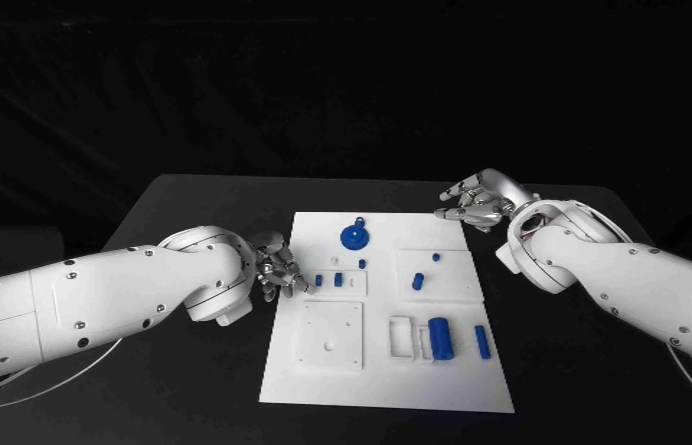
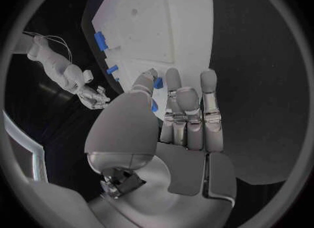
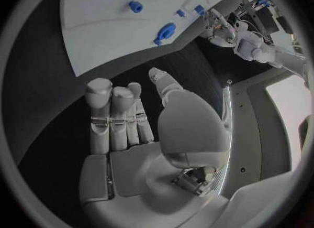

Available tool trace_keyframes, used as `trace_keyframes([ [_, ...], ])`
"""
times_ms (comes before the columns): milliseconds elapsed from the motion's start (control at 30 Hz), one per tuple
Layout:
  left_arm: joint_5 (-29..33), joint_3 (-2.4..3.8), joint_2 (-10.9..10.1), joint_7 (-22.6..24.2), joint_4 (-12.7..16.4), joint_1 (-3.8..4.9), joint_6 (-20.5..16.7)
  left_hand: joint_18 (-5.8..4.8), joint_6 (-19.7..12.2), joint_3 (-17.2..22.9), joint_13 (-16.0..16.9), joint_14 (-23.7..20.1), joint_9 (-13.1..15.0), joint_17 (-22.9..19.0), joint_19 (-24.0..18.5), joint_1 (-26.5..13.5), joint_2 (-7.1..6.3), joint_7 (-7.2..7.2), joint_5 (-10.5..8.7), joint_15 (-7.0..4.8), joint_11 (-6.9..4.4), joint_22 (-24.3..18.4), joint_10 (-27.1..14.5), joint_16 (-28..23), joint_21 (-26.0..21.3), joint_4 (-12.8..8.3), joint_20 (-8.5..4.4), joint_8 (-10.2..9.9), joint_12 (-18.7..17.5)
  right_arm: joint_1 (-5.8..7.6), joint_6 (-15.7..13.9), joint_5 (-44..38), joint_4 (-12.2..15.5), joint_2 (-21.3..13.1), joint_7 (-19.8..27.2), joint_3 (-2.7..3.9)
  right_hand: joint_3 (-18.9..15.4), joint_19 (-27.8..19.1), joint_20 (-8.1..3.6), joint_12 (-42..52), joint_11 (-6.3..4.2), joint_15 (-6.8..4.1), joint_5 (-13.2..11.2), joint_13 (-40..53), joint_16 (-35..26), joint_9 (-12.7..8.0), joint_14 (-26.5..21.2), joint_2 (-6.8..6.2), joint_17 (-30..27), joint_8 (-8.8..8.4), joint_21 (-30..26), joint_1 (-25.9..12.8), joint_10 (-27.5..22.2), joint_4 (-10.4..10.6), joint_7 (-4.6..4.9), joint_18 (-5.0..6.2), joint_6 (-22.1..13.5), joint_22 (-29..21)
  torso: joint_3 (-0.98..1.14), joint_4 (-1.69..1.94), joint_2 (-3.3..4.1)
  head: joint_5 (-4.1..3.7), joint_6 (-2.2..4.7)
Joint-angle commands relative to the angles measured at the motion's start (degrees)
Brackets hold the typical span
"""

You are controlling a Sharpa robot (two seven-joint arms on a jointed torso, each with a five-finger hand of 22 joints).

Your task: Assemble the parts on the task board

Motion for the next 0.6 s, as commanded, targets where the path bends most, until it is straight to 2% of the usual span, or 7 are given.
trace_keyframes([
  [33,0.35,0.23,-0.37,1.55,0.41,0.17,0.35,-0.44,-0.31,0.00,-0.04,-0.29,0.05,-0.06,-0.13,0.59,0.23,-0.10,0.35,-0.06,-0.26,1.00,2.54,0.00,-0.41,-0.52,-0.23,1.19,-0.22,-0.12,0.53,0.25,0.02,-0.02,0.97,0.03,0.00,2.47,-0.31,-0.20,-0.28,-0.36,0.29,-0.10,-0.36,-0.07,0.00,0.15,-0.07,-0.29,-0.13,-0.14,0.02,-0.33,-0.06,0.81,-0.33,4.91,0.03,-0.01,0.03,-0.03,0.09],
  [167,3.31,0.69,-1.54,5.84,0.68,0.41,-1.64,-0.44,-0.99,0.23,-0.84,-1.52,0.70,-0.60,-1.01,1.20,0.46,-0.20,1.41,0.39,-0.30,0.71,1.69,-1.33,-1.28,-1.01,0.13,3.16,-2.47,-0.27,0.93,0.93,0.09,-0.12,1.82,0.03,0.28,2.45,-0.31,-0.16,-0.30,-0.37,0.21,-0.24,-0.38,-0.07,-0.01,0.29,-0.08,-0.28,-0.15,0.29,-0.05,-0.69,-0.05,0.80,-0.26,4.92,0.10,-0.02,0.07,-0.25,0.29],
  [233,5.39,0.85,-2.08,8.92,0.72,0.58,-3.34,-0.44,-1.77,0.39,-1.26,-3.14,0.61,-1.26,-2.09,1.67,0.71,0.22,-0.33,1.00,0.04,0.31,-0.07,-2.81,-2.20,-1.20,0.62,3.14,-4.28,-0.33,1.05,1.14,0.17,-0.20,2.08,0.03,0.65,2.45,-0.32,-0.10,-0.31,-0.38,-0.07,-0.35,-0.39,-0.08,-0.04,0.38,-0.07,-0.31,-0.07,0.48,-0.09,-1.09,-0.06,0.78,-0.08,4.96,0.13,-0.03,0.06,-0.31,0.38],
  [267,6.71,0.97,-2.46,11.35,0.74,0.74,-4.81,-0.44,-4.00,0.81,-1.43,-5.06,-0.34,-2.42,-3.34,3.14,1.24,1.39,-5.46,1.79,0.81,-0.29,-2.18,-5.00,-3.35,-1.79,1.21,1.90,-6.23,-0.37,1.14,1.29,0.22,-0.26,2.23,0.03,0.91,2.42,-0.33,-0.03,-0.30,-0.39,-0.15,-0.40,-0.30,-0.08,0.01,0.41,-0.01,-0.31,-0.15,0.43,-0.08,-1.30,-0.04,0.78,-0.02,4.94,0.12,-0.02,0.04,-0.43,0.40],
  [333,8.30,1.15,-2.96,14.97,0.71,1.03,-7.34,-0.43,-5.94,1.43,-1.41,-7.82,-3.18,-5.07,-5.51,5.37,2.04,2.98,-9.39,3.25,2.26,-2.23,-4.93,-9.73,-6.14,-2.83,2.51,-0.10,-9.89,-0.43,1.27,1.48,0.27,-0.35,2.41,0.03,1.31,2.43,-0.34,0.07,-0.32,-0.39,-0.24,-0.52,-0.32,-0.08,0.00,0.41,-0.01,-0.30,-0.11,0.21,-0.11,-1.61,-0.06,0.77,-0.01,4.95,0.10,-0.01,0.03,-0.46,0.46],
  [500,8.84,1.48,-3.33,24.36,0.10,1.83,-12.99,0.45,-3.82,5.83,-1.63,-11.93,-11.10,-12.35,-9.65,12.92,2.94,4.96,-11.91,6.07,5.23,-7.44,-9.59,-23.07,-13.05,-8.56,4.98,-3.86,-19.12,-0.54,1.26,2.03,0.27,-0.47,3.00,0.03,1.78,2.35,-0.34,-0.05,-0.34,-0.39,-0.27,-0.91,-0.48,-0.08,-0.12,0.46,-0.11,-0.31,-0.33,-0.12,-0.22,-1.98,-0.10,0.77,0.15,4.90,0.20,-0.06,0.02,-0.67,0.61],
  [600,5.58,1.56,-2.63,28.51,-0.60,2.11,-13.60,1.74,-1.24,8.36,-1.62,-8.92,-14.40,-14.29,-9.33,13.69,2.99,5.18,-13.28,6.11,5.91,-5.13,-9.49,-26.55,-12.24,-11.63,5.27,-6.49,-22.26,-0.60,1.00,2.40,0.22,-0.46,3.52,0.03,2.28,2.18,-0.38,-2.22,-0.47,-0.48,-0.23,-3.30,-1.16,-0.08,-0.32,0.50,-0.68,-0.32,-1.36,-0.27,0.15,-2.30,-0.12,0.84,0.30,4.66,0.20,-0.15,0.06,-0.79,0.80],
])
